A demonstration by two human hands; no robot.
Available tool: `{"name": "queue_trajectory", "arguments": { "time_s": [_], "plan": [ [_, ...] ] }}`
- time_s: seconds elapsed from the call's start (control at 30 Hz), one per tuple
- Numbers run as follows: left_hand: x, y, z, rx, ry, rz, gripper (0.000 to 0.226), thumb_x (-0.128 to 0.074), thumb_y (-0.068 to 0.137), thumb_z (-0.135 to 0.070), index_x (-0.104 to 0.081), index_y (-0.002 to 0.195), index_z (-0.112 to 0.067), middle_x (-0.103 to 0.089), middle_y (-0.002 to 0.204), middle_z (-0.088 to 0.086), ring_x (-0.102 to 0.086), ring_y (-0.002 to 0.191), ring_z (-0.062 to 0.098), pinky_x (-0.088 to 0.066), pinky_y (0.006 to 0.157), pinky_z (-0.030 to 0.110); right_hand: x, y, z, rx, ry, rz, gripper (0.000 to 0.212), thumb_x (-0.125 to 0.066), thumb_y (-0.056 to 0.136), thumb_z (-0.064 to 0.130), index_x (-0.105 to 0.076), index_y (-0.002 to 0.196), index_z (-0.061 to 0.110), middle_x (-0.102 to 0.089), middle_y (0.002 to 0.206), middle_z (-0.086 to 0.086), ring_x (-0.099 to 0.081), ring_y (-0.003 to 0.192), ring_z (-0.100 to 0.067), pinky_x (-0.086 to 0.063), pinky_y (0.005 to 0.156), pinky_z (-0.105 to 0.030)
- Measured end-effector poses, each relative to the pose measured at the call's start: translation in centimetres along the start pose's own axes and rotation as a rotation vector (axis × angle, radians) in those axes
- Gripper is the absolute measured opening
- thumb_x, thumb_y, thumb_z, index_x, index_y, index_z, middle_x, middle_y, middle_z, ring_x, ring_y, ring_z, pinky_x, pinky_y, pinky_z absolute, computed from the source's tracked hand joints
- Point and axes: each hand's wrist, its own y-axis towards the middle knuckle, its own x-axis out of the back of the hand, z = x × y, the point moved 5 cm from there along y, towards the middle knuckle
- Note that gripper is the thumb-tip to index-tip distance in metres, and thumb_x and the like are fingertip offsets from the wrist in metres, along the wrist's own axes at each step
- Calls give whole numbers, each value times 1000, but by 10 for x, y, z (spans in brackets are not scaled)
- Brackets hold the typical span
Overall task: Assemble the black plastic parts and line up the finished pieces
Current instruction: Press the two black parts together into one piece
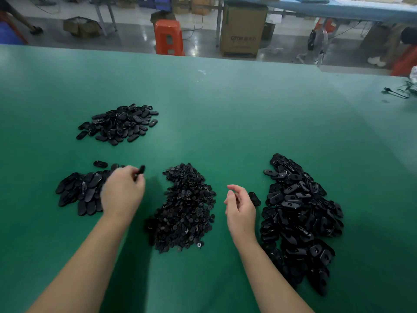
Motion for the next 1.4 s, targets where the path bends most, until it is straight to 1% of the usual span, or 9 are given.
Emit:
{"name": "queue_trajectory", "arguments": {
  "time_s": [0.1,0.23,0.4,0.57,0.9,1.03,1.1,1.23,1.4],
  "plan": [
    [13,10,41,145,50,-41,21,-61,94,-24,-71,107,-11,-70,94,10,-62,82,33,-53,67,39,0,-1,1,10,-28,-1,18,-54,103,23,-64,100,38,-63,73,3,-48,55,-8,-44,53,-32],
    [14,9,59,230,22,-48,28,-61,93,-22,-67,119,-11,-64,109,14,-62,92,37,-52,74,43,-1,-2,1,12,-42,3,19,-54,102,22,-64,98,37,-62,69,6,-46,53,-7,-41,49,-29],
    [-14,-2,22,-63,-70,62,27,-61,97,-17,-68,123,-16,-62,98,1,-57,73,19,-48,62,33,-2,-1,1,9,-74,2,19,-54,102,21,-65,95,35,-66,76,-6,-47,54,-9,-42,51,-35],
    [-49,-5,0,-144,-11,197,32,-53,102,-22,-67,131,-28,-51,95,-6,-55,73,19,-40,55,30,-2,-2,3,17,-117,7,19,-54,102,20,-65,94,34,-66,73,-2,-48,53,-8,-42,50,-35],
    [-56,-8,-2,-220,-33,100,17,-69,93,-33,-77,107,-29,-50,83,-8,-51,58,14,-34,45,21,-5,-3,3,17,-166,42,19,-54,102,17,-64,94,32,-63,68,6,-43,49,-4,-36,48,-24],
    [-55,-5,-2,-191,-50,79,14,-71,91,-40,-70,89,-26,-51,82,-10,-48,56,8,-32,45,21,-7,2,8,5,-275,159,15,-56,102,20,-63,96,32,-64,80,8,-49,58,-1,-39,56,-17],
    [-56,-4,-2,-186,-42,73,17,-70,91,-41,-66,83,-27,-51,81,-11,-47,55,7,-31,45,22,-3,8,16,40,-388,211,11,-55,103,23,-64,101,30,-62,92,10,-53,68,-1,-41,65,-18],
    [-57,-4,-2,-199,-22,56,17,-69,92,-38,-67,84,-23,-53,82,-9,-52,60,13,-35,47,24,16,27,37,201,-985,315,23,-51,104,35,-57,125,26,-54,114,8,-54,71,-5,-42,67,-25],
    [-59,-4,0,-165,-12,46,14,-62,96,-29,-70,92,-17,-55,85,-6,-53,63,16,-35,50,25,48,59,42,77,-1385,385,39,-56,101,42,-49,127,15,-54,121,-7,-63,105,-28,-42,75,-35]
  ]
}}
